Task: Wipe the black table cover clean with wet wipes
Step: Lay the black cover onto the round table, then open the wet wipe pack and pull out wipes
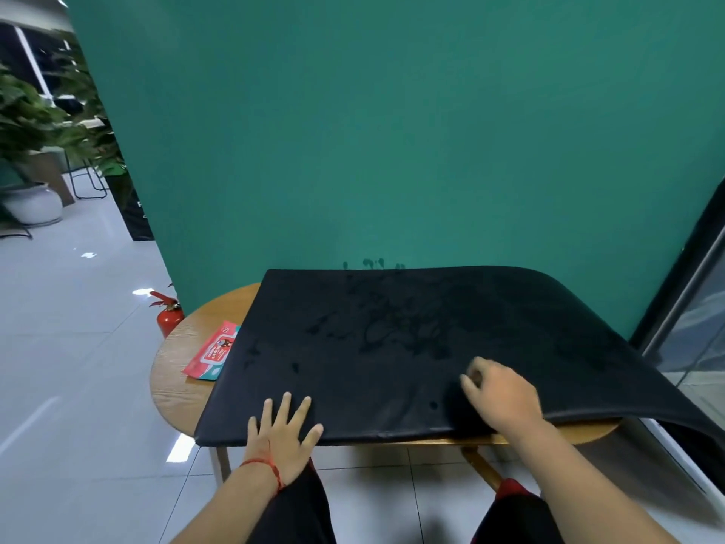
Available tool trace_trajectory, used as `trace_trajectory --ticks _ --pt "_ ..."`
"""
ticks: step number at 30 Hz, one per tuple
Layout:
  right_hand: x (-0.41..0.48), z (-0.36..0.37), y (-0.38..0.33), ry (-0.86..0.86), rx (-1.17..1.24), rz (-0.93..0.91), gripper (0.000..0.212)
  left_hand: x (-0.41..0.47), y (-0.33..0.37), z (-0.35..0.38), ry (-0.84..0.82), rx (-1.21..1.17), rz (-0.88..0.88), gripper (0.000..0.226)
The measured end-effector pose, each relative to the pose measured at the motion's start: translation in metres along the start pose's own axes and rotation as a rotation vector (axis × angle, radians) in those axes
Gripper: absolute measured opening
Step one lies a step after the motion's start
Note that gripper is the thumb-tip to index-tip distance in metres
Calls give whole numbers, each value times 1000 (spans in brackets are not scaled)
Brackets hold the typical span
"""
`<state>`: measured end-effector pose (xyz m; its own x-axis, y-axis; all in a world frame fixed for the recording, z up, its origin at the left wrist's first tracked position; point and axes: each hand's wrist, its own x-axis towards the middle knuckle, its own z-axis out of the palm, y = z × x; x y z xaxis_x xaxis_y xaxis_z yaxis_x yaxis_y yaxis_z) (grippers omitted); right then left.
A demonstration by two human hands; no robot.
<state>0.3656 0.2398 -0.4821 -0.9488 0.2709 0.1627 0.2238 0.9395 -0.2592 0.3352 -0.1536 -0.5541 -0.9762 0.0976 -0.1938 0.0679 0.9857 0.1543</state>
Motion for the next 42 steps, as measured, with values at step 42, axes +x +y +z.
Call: trace_trajectory --ticks 42 --pt "88 136 -330 -395 1153 123 38 127 -102 -145 228 -1268 -28 26"
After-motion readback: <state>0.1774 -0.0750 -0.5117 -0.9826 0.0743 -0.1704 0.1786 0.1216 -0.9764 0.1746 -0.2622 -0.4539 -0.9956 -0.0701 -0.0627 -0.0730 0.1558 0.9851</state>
